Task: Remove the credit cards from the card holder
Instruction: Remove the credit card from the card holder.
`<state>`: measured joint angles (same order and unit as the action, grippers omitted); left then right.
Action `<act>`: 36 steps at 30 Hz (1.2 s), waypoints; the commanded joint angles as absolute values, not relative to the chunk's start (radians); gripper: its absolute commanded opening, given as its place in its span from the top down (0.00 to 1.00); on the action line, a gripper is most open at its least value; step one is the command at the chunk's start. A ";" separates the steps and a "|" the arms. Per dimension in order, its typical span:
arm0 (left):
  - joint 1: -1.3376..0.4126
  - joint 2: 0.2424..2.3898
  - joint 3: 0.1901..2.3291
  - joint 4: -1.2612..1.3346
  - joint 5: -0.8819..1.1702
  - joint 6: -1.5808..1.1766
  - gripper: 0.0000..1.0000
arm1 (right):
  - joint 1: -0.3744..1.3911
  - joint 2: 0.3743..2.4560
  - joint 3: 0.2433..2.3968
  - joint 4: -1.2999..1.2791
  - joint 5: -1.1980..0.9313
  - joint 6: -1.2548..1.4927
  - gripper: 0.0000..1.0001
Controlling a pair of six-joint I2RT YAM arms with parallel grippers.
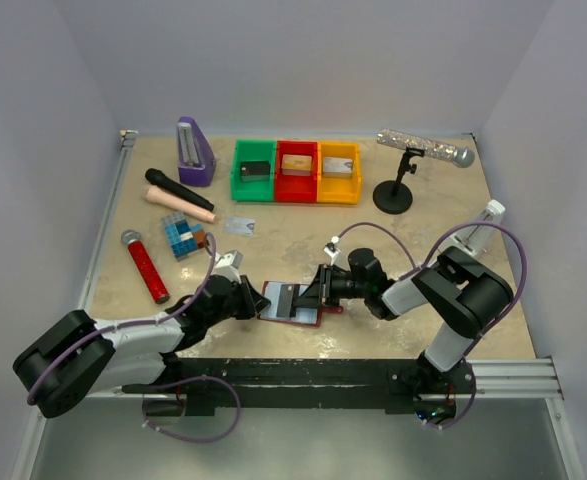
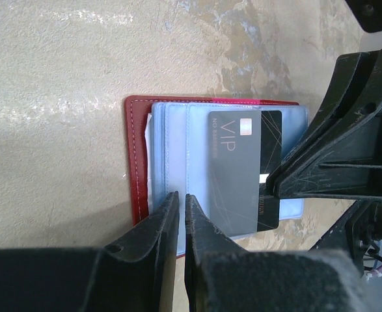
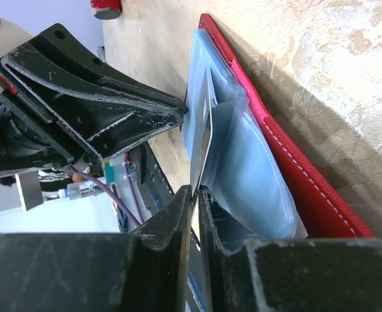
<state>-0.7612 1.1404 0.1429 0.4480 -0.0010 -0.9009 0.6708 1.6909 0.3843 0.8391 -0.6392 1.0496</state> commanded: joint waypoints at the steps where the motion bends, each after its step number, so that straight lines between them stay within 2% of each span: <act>1: -0.755 1.147 0.106 0.348 -0.046 -0.888 0.86 | 0.664 1.661 0.382 0.896 -0.634 1.049 0.87; 7: -0.756 1.144 0.103 0.350 -0.043 -0.890 0.86 | 0.666 1.661 0.379 0.900 -0.634 1.054 0.94; 9: -0.755 1.141 0.101 0.345 -0.046 -0.890 0.86 | 0.663 1.658 0.377 0.899 -0.635 1.055 1.00; 21: -0.753 1.097 0.097 0.313 -0.069 -0.894 0.87 | 0.601 1.600 0.333 0.862 -0.655 1.071 1.00; 27: -0.753 1.091 0.095 0.308 -0.071 -0.897 0.87 | 0.591 1.497 0.334 0.723 -0.653 1.016 1.00; 36: -0.753 1.037 0.098 0.292 -0.078 -0.899 0.86 | 0.591 1.246 0.394 0.330 -0.595 0.871 1.00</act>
